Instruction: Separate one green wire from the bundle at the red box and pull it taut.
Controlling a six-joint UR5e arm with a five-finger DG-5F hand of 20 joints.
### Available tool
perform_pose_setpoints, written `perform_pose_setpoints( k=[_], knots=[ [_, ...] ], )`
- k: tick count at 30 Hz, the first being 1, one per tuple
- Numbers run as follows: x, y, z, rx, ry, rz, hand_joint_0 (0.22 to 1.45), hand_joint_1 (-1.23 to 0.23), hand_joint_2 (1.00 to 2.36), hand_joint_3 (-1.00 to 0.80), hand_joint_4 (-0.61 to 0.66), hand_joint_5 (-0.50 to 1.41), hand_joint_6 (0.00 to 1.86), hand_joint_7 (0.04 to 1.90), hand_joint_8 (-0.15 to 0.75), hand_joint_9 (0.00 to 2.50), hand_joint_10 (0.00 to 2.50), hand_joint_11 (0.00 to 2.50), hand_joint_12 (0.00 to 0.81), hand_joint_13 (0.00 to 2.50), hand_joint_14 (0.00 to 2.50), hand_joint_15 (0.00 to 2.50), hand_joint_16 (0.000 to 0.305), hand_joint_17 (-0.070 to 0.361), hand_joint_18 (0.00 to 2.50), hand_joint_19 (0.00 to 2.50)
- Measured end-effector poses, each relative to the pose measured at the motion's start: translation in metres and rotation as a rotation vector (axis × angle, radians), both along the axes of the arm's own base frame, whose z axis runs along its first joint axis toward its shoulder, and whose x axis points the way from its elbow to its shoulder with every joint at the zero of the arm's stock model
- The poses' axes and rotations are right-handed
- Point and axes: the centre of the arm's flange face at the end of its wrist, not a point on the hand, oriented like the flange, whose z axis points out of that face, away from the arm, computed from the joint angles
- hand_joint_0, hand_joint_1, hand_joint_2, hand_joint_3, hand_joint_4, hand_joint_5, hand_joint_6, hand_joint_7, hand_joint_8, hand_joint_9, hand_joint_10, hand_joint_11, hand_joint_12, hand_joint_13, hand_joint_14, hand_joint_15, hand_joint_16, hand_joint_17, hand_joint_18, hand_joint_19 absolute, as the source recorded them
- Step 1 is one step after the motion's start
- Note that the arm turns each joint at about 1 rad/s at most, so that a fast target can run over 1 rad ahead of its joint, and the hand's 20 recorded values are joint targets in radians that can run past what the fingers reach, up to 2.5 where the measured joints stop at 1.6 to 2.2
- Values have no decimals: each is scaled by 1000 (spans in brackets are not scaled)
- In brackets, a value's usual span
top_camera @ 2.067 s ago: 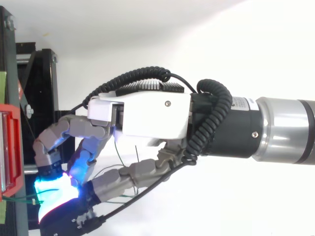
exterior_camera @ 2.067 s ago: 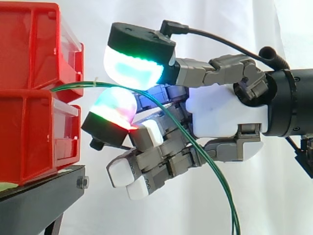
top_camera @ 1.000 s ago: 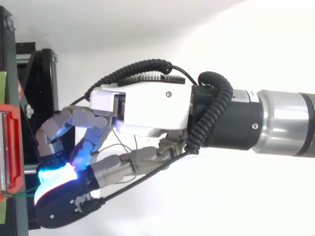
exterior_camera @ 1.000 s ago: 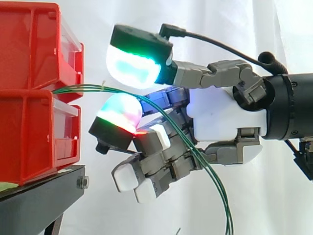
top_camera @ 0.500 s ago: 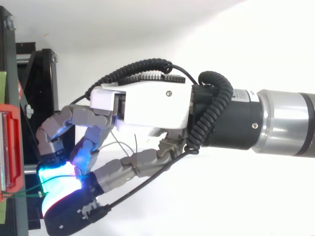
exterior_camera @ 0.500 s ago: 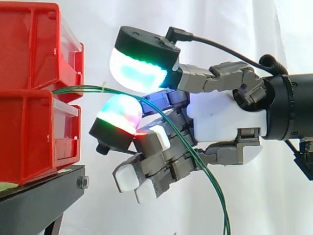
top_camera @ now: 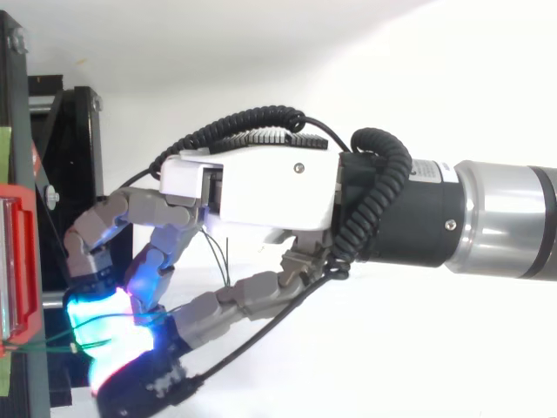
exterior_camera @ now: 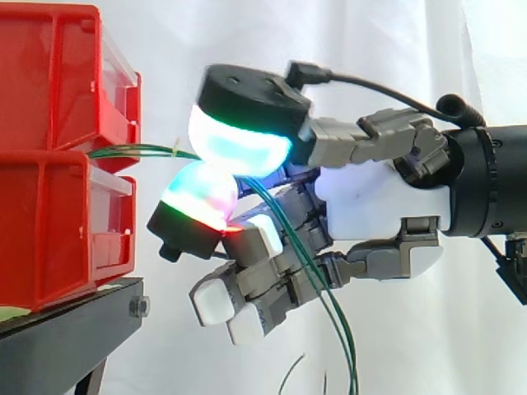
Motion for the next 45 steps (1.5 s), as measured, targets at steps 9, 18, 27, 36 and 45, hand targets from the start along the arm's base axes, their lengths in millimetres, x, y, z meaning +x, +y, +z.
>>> perform_pose_setpoints(
  k=[9, 18, 27, 36, 45],
  knots=[
    [0, -1, 0, 4, -1, 0, 525, -715, 1000, -500, 227, -170, 920, 1126, 352, 1063, 17, 919, 344, 957, 14, 418, 48, 108, 910, 420],
    [-1, -2, 0, 5, 4, 2, 595, -622, 1009, -402, 216, -179, 888, 1146, 339, 1071, 17, 905, 342, 963, 17, 441, 48, 107, 910, 468],
    [-1, -3, 0, 5, 5, 1, 630, -777, 1019, -180, 110, -186, 912, 1179, 336, 1007, 17, 911, 337, 942, 15, 429, 48, 107, 900, 434],
    [-1, -7, 0, 5, 8, -3, 743, -912, 1006, -413, 117, -193, 928, 1135, 320, 989, 17, 904, 321, 917, 15, 416, 46, 103, 874, 376],
    [-3, -14, 5, 1, 38, -11, 667, -879, 1000, -500, 192, -179, 919, 1132, 327, 1025, 16, 906, 314, 928, 15, 417, 44, 99, 873, 395]
  ],
)
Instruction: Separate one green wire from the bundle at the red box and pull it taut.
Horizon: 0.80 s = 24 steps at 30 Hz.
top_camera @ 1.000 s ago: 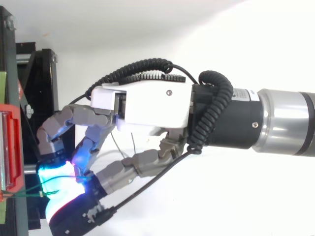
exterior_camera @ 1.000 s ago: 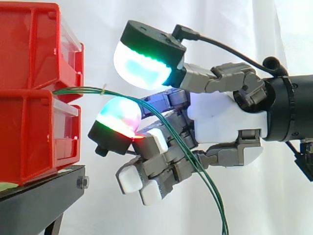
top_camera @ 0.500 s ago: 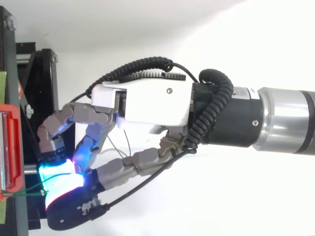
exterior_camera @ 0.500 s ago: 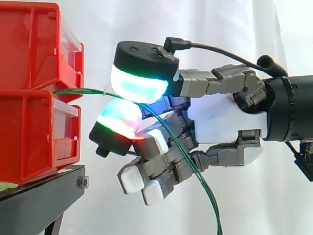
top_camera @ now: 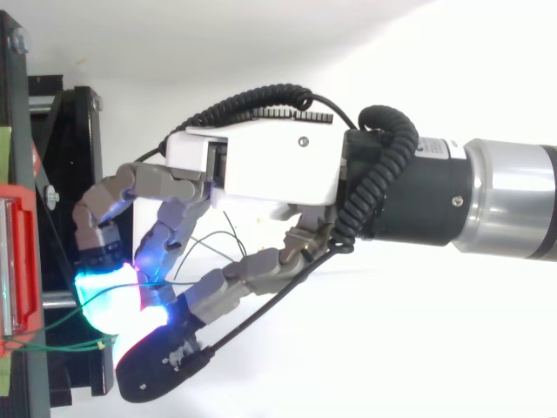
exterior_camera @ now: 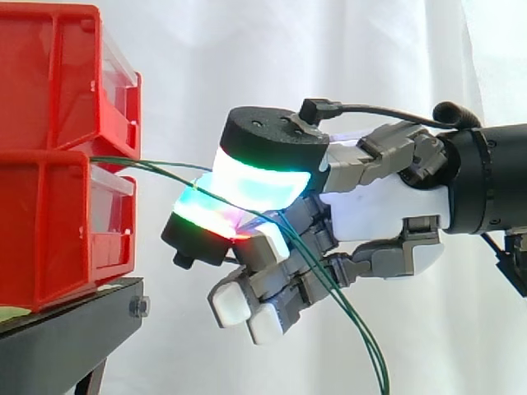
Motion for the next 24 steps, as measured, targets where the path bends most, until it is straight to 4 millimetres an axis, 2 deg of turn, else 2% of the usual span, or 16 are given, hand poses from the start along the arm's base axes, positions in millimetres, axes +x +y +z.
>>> perform_pose_setpoints(
  k=[6, 10, 12, 14, 21, 24],
  knots=[
    [-1, -5, 6, -3, 17, -6, 502, -714, 1000, -500, 223, -168, 900, 1115, 356, 1079, 15, 893, 357, 978, 14, 430, 50, 112, 934, 425],
    [-2, -8, 10, -5, 32, -9, 488, -634, 1000, -500, 225, -168, 884, 1084, 358, 1088, 16, 877, 363, 985, 16, 426, 52, 117, 954, 435],
    [-2, -9, 12, -6, 38, -10, 552, -575, 1000, -500, 206, -169, 872, 1095, 340, 1079, 17, 871, 347, 971, 15, 438, 48, 108, 923, 463],
    [-3, -10, 13, -6, 43, -11, 592, -598, 1003, -462, 198, -169, 868, 1107, 333, 1078, 17, 854, 338, 965, 16, 439, 47, 105, 912, 472],
    [-6, -13, 26, -10, 53, -15, 600, -695, 1015, -270, 193, -173, 866, 1227, 336, 1052, 17, 872, 340, 949, 16, 437, 48, 107, 909, 466],
    [-8, -13, 30, -13, 58, -15, 603, -706, 1016, -239, 196, -179, 885, 1190, 337, 1039, 17, 870, 338, 947, 15, 444, 48, 107, 908, 466]
  ],
)
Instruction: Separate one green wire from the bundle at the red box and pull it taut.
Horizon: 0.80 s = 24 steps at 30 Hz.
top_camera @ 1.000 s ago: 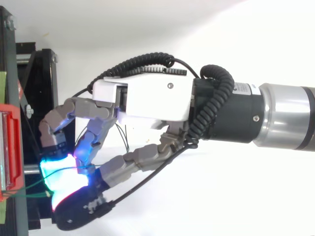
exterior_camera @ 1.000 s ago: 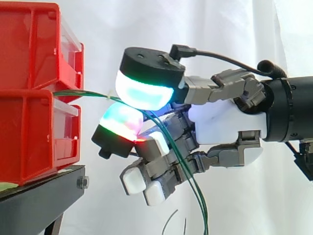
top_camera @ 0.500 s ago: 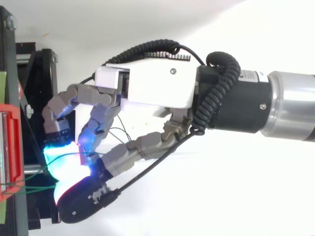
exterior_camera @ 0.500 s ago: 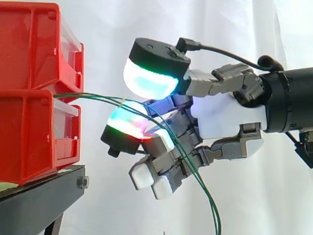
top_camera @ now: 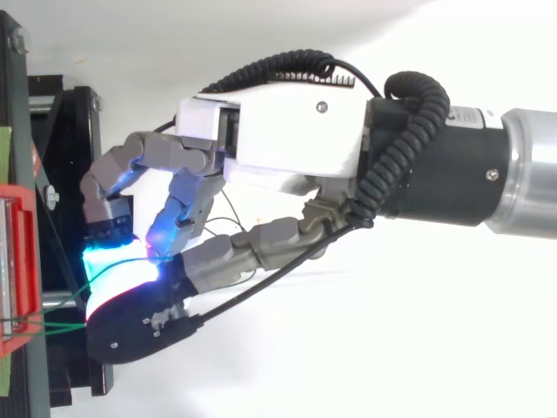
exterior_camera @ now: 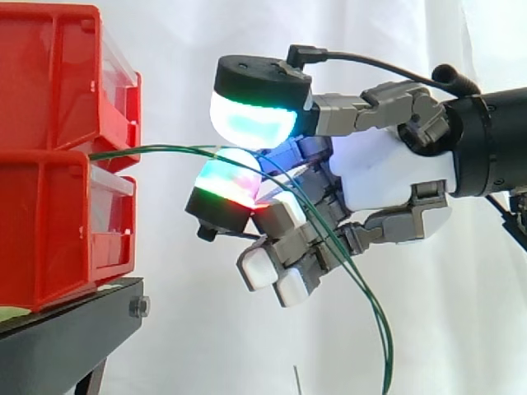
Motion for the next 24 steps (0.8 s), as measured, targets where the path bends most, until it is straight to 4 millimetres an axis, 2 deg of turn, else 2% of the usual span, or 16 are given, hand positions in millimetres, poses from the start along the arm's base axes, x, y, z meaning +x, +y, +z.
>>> perform_pose_setpoints(
  k=[1, 3, 5, 8, 11, 16, 21, 24],
  knots=[
    [-1, 0, 1, -1, 2, 0, 604, -706, 1017, -244, 198, -180, 888, 1174, 336, 1039, 15, 873, 339, 947, 15, 438, 48, 107, 907, 467],
    [-1, 0, 2, -1, 4, 0, 568, -685, 1006, -434, 217, -187, 889, 1101, 337, 1045, 17, 876, 341, 952, 15, 439, 48, 109, 914, 469],
    [-1, 0, 2, -2, 5, 0, 540, -628, 1000, -495, 224, -189, 875, 1078, 340, 1053, 17, 868, 349, 961, 16, 439, 50, 112, 926, 463],
    [-2, -1, 6, -4, 2, -1, 530, -545, 1000, -500, 224, -188, 863, 1047, 346, 1074, 15, 875, 354, 970, 15, 434, 50, 114, 933, 468],
    [-3, -3, 10, -8, -2, -2, 539, -521, 1000, -500, 227, -186, 857, 1053, 345, 1087, 18, 873, 357, 978, 14, 435, 50, 113, 931, 463],
    [-5, -6, 9, -13, 6, -6, 602, -554, 1009, -385, 208, -184, 852, 1080, 340, 1098, 17, 869, 347, 976, 14, 443, 48, 108, 916, 476],
    [-12, -10, -13, -4, 46, -11, 600, -608, 1018, -223, 197, -190, 877, 1130, 344, 1082, 16, 901, 348, 965, 15, 444, 48, 109, 917, 470],
    [-14, -11, -20, 10, 47, -14, 602, -644, 1019, -158, 197, -193, 896, 1135, 353, 1075, 13, 907, 354, 965, 14, 439, 50, 112, 928, 467]
  ],
)
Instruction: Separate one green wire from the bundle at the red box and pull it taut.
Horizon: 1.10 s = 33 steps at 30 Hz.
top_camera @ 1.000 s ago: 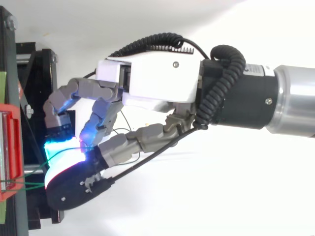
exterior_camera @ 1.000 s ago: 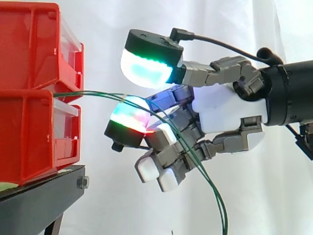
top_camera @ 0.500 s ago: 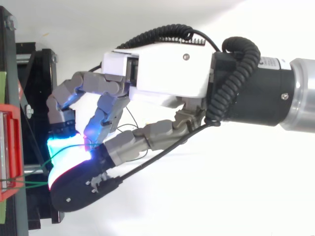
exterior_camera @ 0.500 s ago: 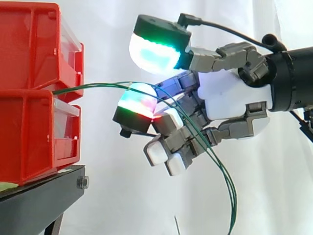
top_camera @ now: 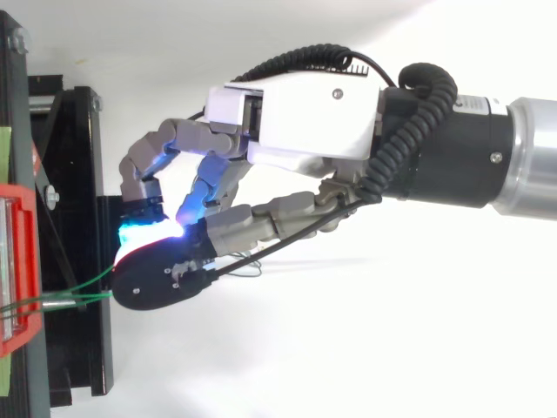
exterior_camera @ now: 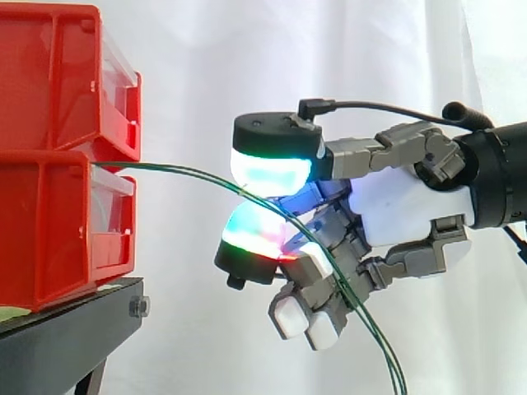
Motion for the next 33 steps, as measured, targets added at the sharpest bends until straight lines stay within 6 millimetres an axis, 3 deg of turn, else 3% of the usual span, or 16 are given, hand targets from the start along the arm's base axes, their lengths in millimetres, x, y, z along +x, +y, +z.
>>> perform_pose_setpoints(
  k=[2, 6, 8, 15, 19, 22, 33],
  knots=[
    [0, -2, -1, 6, -2, -3, 605, -647, 1018, -160, 207, -193, 899, 1120, 356, 1073, 17, 910, 354, 966, 16, 437, 50, 112, 928, 465],
    [0, -5, -2, 10, -5, -7, 568, -601, 1008, -395, 223, -193, 903, 1059, 351, 1090, 16, 911, 346, 966, 15, 443, 49, 111, 920, 470],
    [0, -7, -2, 11, -8, -8, 566, -574, 1007, -409, 221, -192, 904, 1028, 348, 1096, 16, 908, 350, 972, 14, 443, 49, 111, 923, 472],
    [0, -10, -1, 13, -15, -9, 599, -617, 1018, -241, 209, -190, 892, 1130, 350, 1093, 17, 918, 348, 966, 15, 442, 49, 109, 918, 469],
    [1, -10, 0, 14, -19, -8, 603, -633, 1016, -243, 223, -193, 897, 1106, 349, 1079, 17, 917, 348, 964, 15, 444, 48, 109, 916, 475],
    [2, -9, 5, 13, -27, -8, 583, -594, 1011, -360, 225, -192, 898, 1074, 350, 1090, 16, 914, 347, 972, 15, 441, 49, 109, 920, 475],
    [7, -10, 20, -11, -50, -6, 603, -630, 1018, -204, 207, -196, 906, 1098, 355, 1078, 16, 930, 350, 973, 16, 440, 49, 109, 924, 476]
  ],
)
